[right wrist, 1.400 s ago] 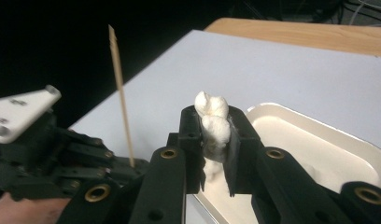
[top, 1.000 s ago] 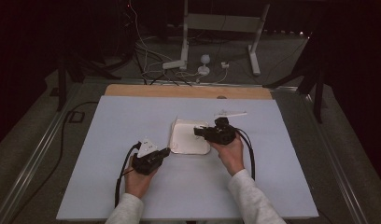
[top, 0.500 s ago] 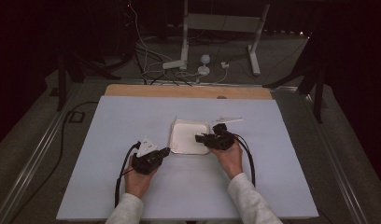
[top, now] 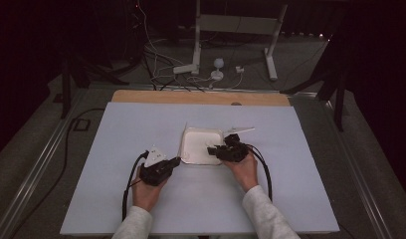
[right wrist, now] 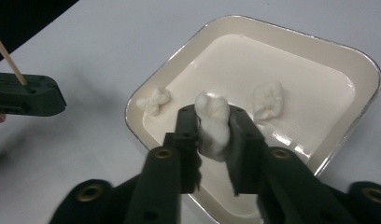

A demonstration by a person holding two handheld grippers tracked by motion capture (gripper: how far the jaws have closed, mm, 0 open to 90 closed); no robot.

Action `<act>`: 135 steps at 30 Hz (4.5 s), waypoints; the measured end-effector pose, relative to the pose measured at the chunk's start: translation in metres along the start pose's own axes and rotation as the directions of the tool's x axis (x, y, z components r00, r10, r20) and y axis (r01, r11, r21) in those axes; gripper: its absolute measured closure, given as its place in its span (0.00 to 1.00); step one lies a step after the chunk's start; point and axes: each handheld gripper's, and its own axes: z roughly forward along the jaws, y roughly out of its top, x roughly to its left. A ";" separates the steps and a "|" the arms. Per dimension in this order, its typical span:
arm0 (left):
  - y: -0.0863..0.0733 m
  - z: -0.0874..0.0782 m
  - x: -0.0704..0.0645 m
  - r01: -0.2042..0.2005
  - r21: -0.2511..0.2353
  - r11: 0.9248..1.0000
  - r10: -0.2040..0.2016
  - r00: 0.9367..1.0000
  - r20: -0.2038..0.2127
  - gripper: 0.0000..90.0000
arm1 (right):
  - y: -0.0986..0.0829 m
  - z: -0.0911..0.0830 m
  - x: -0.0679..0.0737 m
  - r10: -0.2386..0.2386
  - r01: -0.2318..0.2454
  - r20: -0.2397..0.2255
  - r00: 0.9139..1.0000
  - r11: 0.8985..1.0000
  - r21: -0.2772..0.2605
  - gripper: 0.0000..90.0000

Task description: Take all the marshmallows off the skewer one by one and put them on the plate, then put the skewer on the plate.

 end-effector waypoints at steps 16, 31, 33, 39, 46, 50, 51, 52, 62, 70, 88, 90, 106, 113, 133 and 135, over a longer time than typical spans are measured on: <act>0.002 0.000 -0.002 0.039 -0.013 0.999 -0.039 0.999 0.025 1.00 | 0.005 -0.025 0.005 0.014 -0.017 -0.024 1.000 0.990 -0.143 0.10; 0.020 0.005 -0.006 0.069 -0.007 0.998 -0.069 0.995 0.068 1.00 | -0.003 -0.063 0.002 -0.079 0.069 -0.044 0.996 0.978 -0.196 0.00; 0.023 0.007 -0.006 0.074 -0.006 0.997 -0.073 0.995 0.068 1.00 | -0.006 -0.067 0.002 -0.082 0.074 -0.035 0.996 0.978 -0.197 0.00; 0.028 0.015 -0.005 0.092 -0.004 0.996 -0.091 0.994 0.064 1.00 | -0.017 -0.081 -0.001 -0.074 0.069 -0.016 0.997 0.976 -0.208 0.00; 0.031 0.026 -0.003 0.128 0.003 0.992 -0.128 0.990 0.059 1.00 | -0.031 -0.096 -0.005 -0.065 0.061 -0.007 0.998 0.972 -0.229 0.00; 0.031 0.036 -0.002 0.151 0.027 0.988 -0.152 0.987 0.051 1.00 | -0.039 -0.104 -0.007 -0.053 0.050 -0.007 0.999 0.972 -0.231 0.00; 0.030 0.038 -0.001 0.162 0.031 0.986 -0.164 0.985 0.050 1.00 | -0.041 -0.106 -0.008 -0.049 0.045 -0.011 0.999 0.972 -0.231 0.00; 0.030 0.041 -0.001 0.169 0.037 0.985 -0.171 0.984 0.048 1.00 | -0.042 -0.108 -0.008 -0.047 0.043 -0.012 0.999 0.972 -0.232 0.00; 0.023 0.063 0.003 0.230 0.111 0.967 -0.234 0.972 0.024 0.99 | -0.048 -0.123 -0.010 -0.042 0.039 -0.004 0.999 0.966 -0.255 0.00; 0.021 0.069 0.002 0.267 0.130 0.955 -0.272 0.962 0.024 0.99 | -0.047 -0.125 -0.009 -0.047 0.043 -0.007 0.999 0.964 -0.262 0.00; 0.018 0.077 -0.001 0.285 0.169 0.943 -0.290 0.957 0.001 0.92 | -0.046 -0.127 -0.005 -0.070 0.066 -0.005 0.998 0.962 -0.267 0.00; 0.018 0.076 -0.002 0.284 0.163 0.945 -0.288 0.958 0.004 0.84 | -0.046 -0.127 -0.005 -0.071 0.067 -0.004 0.997 0.962 -0.266 0.00; 0.031 0.045 0.008 0.263 0.010 0.965 -0.264 0.963 0.058 0.16 | -0.049 -0.126 -0.007 -0.088 0.091 0.026 0.996 0.960 -0.264 0.00; 0.037 0.012 0.016 0.215 -0.086 0.973 -0.211 0.976 0.051 0.02 | -0.059 -0.127 -0.010 -0.107 0.121 0.067 0.992 0.959 -0.257 0.00; -0.004 -0.070 0.040 0.096 -0.212 0.972 -0.112 0.991 -0.067 0.02 | -0.093 -0.146 -0.026 -0.077 0.110 0.119 0.990 0.948 -0.299 0.00; -0.009 -0.077 0.042 0.092 -0.227 0.970 -0.114 0.990 -0.084 0.02 | -0.095 -0.148 -0.027 -0.074 0.109 0.122 0.990 0.944 -0.311 0.00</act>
